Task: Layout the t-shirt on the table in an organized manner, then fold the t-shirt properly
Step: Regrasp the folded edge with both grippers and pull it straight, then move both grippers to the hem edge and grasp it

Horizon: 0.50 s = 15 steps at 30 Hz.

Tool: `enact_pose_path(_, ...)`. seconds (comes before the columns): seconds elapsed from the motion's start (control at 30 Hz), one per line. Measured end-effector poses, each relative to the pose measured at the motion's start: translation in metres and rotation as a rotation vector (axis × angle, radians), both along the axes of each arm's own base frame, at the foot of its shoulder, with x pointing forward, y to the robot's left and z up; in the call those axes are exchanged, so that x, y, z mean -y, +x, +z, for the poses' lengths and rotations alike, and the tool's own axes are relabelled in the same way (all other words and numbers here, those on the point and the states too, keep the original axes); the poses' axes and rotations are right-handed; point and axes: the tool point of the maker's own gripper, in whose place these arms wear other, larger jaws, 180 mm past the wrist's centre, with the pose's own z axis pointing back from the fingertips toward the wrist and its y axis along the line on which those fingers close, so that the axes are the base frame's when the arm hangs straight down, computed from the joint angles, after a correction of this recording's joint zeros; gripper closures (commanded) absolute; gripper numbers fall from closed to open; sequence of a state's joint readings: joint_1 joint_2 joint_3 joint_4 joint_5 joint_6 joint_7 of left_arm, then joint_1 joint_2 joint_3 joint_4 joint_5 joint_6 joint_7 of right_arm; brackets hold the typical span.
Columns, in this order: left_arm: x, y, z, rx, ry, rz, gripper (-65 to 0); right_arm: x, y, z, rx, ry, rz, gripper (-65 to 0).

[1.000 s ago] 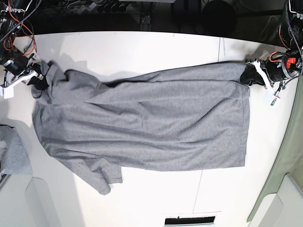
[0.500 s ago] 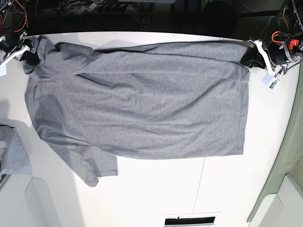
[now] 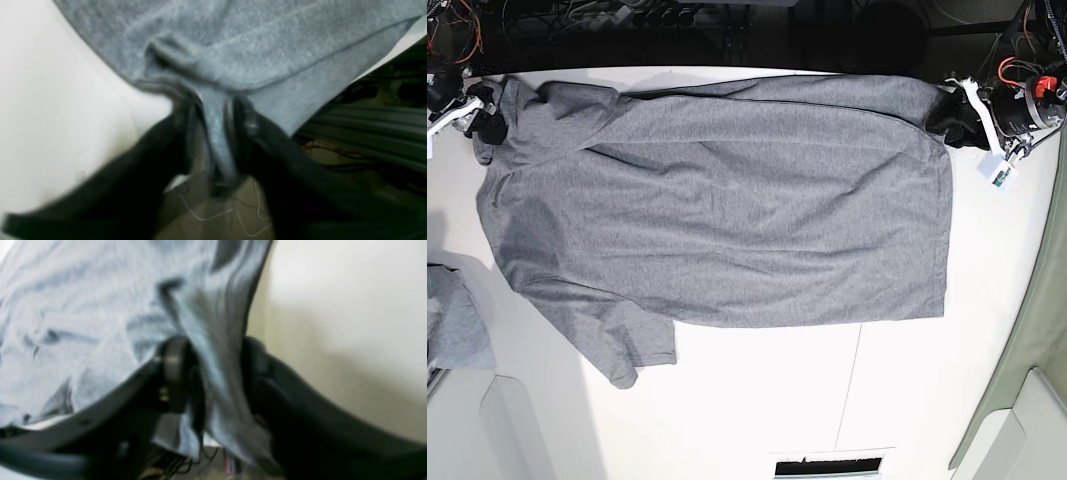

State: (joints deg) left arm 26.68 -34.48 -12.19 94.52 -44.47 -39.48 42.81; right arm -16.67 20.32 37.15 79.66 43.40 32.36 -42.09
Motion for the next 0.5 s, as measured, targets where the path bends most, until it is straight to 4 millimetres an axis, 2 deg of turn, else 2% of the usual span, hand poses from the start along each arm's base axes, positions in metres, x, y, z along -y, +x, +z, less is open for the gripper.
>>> enact_pose_path(0.17,-0.001,0.000,0.000,-0.001,0.002,0.001,-29.3,0.021,0.005,0.009,0.044,-0.061,-0.037,-29.1)
enact_pose_path(0.27,-0.007,0.005,0.007,0.021,-0.008,0.032,-29.3,0.040,0.015,0.023,0.083,-0.094,-0.068,-29.1)
enact_pose_path(0.37,-0.016,0.016,0.020,0.066,-0.046,0.086,-29.3,0.059,0.034,0.041,0.137,-0.142,-0.105,-29.1)
enact_pose_path(0.5,-0.016,0.030,0.030,0.108,-0.066,0.097,-29.3,0.066,0.071,0.065,0.215,-0.175,-0.105,-29.1)
